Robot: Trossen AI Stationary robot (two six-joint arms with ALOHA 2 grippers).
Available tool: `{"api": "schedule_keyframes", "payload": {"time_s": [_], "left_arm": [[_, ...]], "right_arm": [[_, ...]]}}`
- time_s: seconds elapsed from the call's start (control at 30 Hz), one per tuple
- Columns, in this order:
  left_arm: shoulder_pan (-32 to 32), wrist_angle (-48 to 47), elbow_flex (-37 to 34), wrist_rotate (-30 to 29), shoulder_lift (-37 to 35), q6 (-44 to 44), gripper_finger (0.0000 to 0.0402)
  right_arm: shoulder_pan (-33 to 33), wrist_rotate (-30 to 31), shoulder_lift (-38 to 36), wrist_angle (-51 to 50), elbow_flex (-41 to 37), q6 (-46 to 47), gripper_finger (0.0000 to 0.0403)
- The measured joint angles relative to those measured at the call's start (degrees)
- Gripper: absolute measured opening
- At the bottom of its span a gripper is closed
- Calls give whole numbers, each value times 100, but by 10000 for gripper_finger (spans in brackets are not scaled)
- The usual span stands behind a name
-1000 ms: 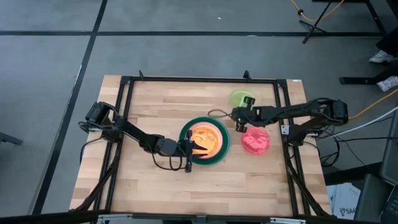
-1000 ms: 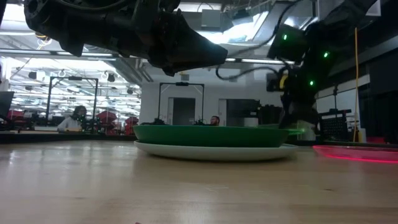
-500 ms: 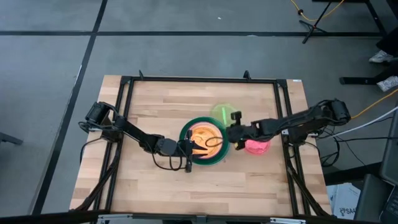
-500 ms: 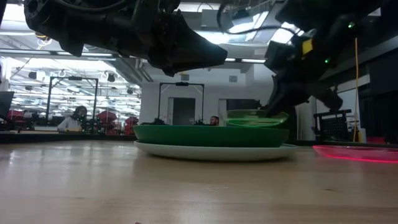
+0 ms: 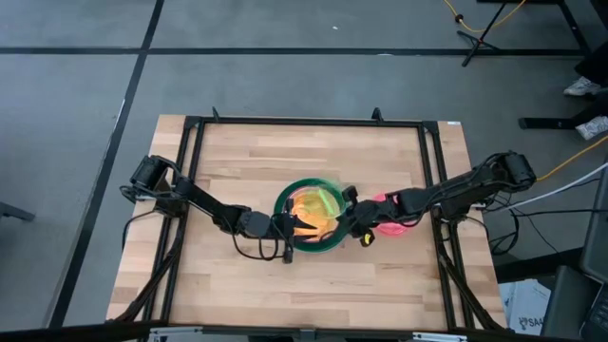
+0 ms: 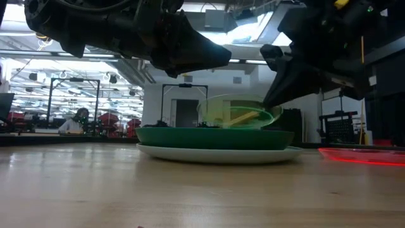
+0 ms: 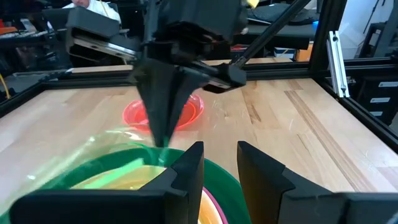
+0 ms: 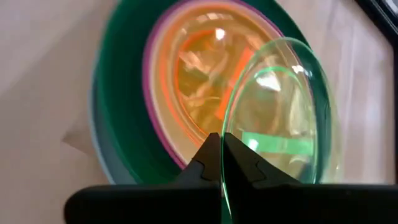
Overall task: Stack plastic plates
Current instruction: Stack the light green plate on top of the orange plate
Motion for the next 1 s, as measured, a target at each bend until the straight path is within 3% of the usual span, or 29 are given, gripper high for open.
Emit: {"api": "schedule_keyframes", "payload": {"time_s": [0.17,0.37,1.0], "left_arm": [[0,0,-2,1,0,0,90],[0,-9,-2,0,-2,0,90],[-3,61,-2,2,-4,0,90]], "right_arm": [[0,-391,141,335,0,-61,0],[146,-402,514,735,-2,-630,0],[133,-709,1272,1773,0,-602,0]]}}
